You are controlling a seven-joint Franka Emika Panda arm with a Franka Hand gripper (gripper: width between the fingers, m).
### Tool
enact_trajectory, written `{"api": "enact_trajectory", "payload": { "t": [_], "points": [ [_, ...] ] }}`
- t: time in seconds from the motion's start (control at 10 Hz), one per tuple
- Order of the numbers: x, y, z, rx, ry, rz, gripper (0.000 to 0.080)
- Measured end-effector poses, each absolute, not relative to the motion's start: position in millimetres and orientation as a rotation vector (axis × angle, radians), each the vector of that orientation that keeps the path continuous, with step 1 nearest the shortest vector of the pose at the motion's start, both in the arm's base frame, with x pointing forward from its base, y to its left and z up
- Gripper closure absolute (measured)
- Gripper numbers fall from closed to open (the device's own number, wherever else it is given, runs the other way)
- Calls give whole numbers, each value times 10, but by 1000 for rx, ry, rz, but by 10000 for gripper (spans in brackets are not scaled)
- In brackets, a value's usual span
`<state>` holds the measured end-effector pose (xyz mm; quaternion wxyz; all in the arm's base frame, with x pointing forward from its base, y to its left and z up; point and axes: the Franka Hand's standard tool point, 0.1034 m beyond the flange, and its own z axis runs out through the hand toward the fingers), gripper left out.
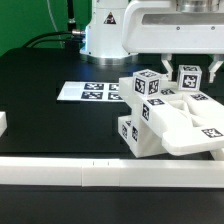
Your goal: Assemble chair
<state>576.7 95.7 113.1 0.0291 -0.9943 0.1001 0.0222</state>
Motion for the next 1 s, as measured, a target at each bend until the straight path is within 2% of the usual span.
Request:
{"api": "enact_trajectory", "payload": {
  "t": [0.4,1.0],
  "points": [
    [5767,958,1130,-3059,387,71,517],
    [5830,1011,1132,-2778,1214,12,515]
  ]
}}
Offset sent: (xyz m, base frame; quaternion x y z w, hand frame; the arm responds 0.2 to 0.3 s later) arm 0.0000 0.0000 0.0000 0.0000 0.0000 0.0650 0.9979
